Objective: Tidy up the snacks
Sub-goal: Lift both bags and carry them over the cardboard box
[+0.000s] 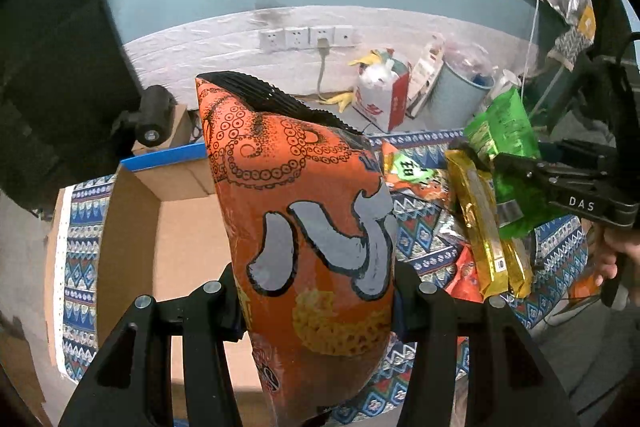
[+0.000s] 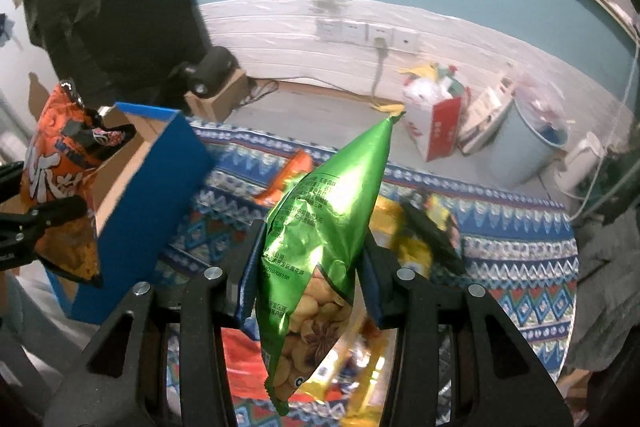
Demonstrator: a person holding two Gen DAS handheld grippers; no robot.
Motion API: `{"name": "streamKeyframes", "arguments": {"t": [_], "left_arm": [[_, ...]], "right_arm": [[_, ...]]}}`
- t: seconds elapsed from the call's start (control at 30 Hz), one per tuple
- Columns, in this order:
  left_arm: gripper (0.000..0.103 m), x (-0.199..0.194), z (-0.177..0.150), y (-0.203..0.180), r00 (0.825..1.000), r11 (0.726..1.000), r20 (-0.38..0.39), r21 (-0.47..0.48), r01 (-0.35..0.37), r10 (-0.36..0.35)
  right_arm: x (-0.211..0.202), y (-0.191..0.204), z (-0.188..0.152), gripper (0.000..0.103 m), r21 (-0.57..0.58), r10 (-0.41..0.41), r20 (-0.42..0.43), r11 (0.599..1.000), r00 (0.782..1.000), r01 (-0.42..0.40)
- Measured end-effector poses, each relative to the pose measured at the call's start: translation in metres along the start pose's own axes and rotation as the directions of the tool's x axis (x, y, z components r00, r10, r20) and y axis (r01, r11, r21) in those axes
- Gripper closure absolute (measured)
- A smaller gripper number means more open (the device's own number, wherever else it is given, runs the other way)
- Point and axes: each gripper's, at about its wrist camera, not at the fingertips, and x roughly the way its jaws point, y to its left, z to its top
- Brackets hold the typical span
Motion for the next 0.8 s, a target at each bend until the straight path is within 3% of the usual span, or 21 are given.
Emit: {"name": "streamKeyframes", "arguments": {"t": [0.23, 0.8], "left_arm": [[0.050, -0.004, -0.006, 0.035, 0.998, 0.997, 0.015, -0.039, -0.061, 0.062], [0.050, 0.005, -0.044, 0.116, 0.988, 0.977, -0.052, -0.150, -0.149, 0.143]], "right_arm": [[0.009, 0.046, 0.020, 0.061, -0.055, 0.045, 0.000, 0.997, 0.999, -0.045], [0.047, 0.166, 0.059, 0.061, -0.175, 0.184, -0.045, 0.966, 0.982, -0.189]]}}
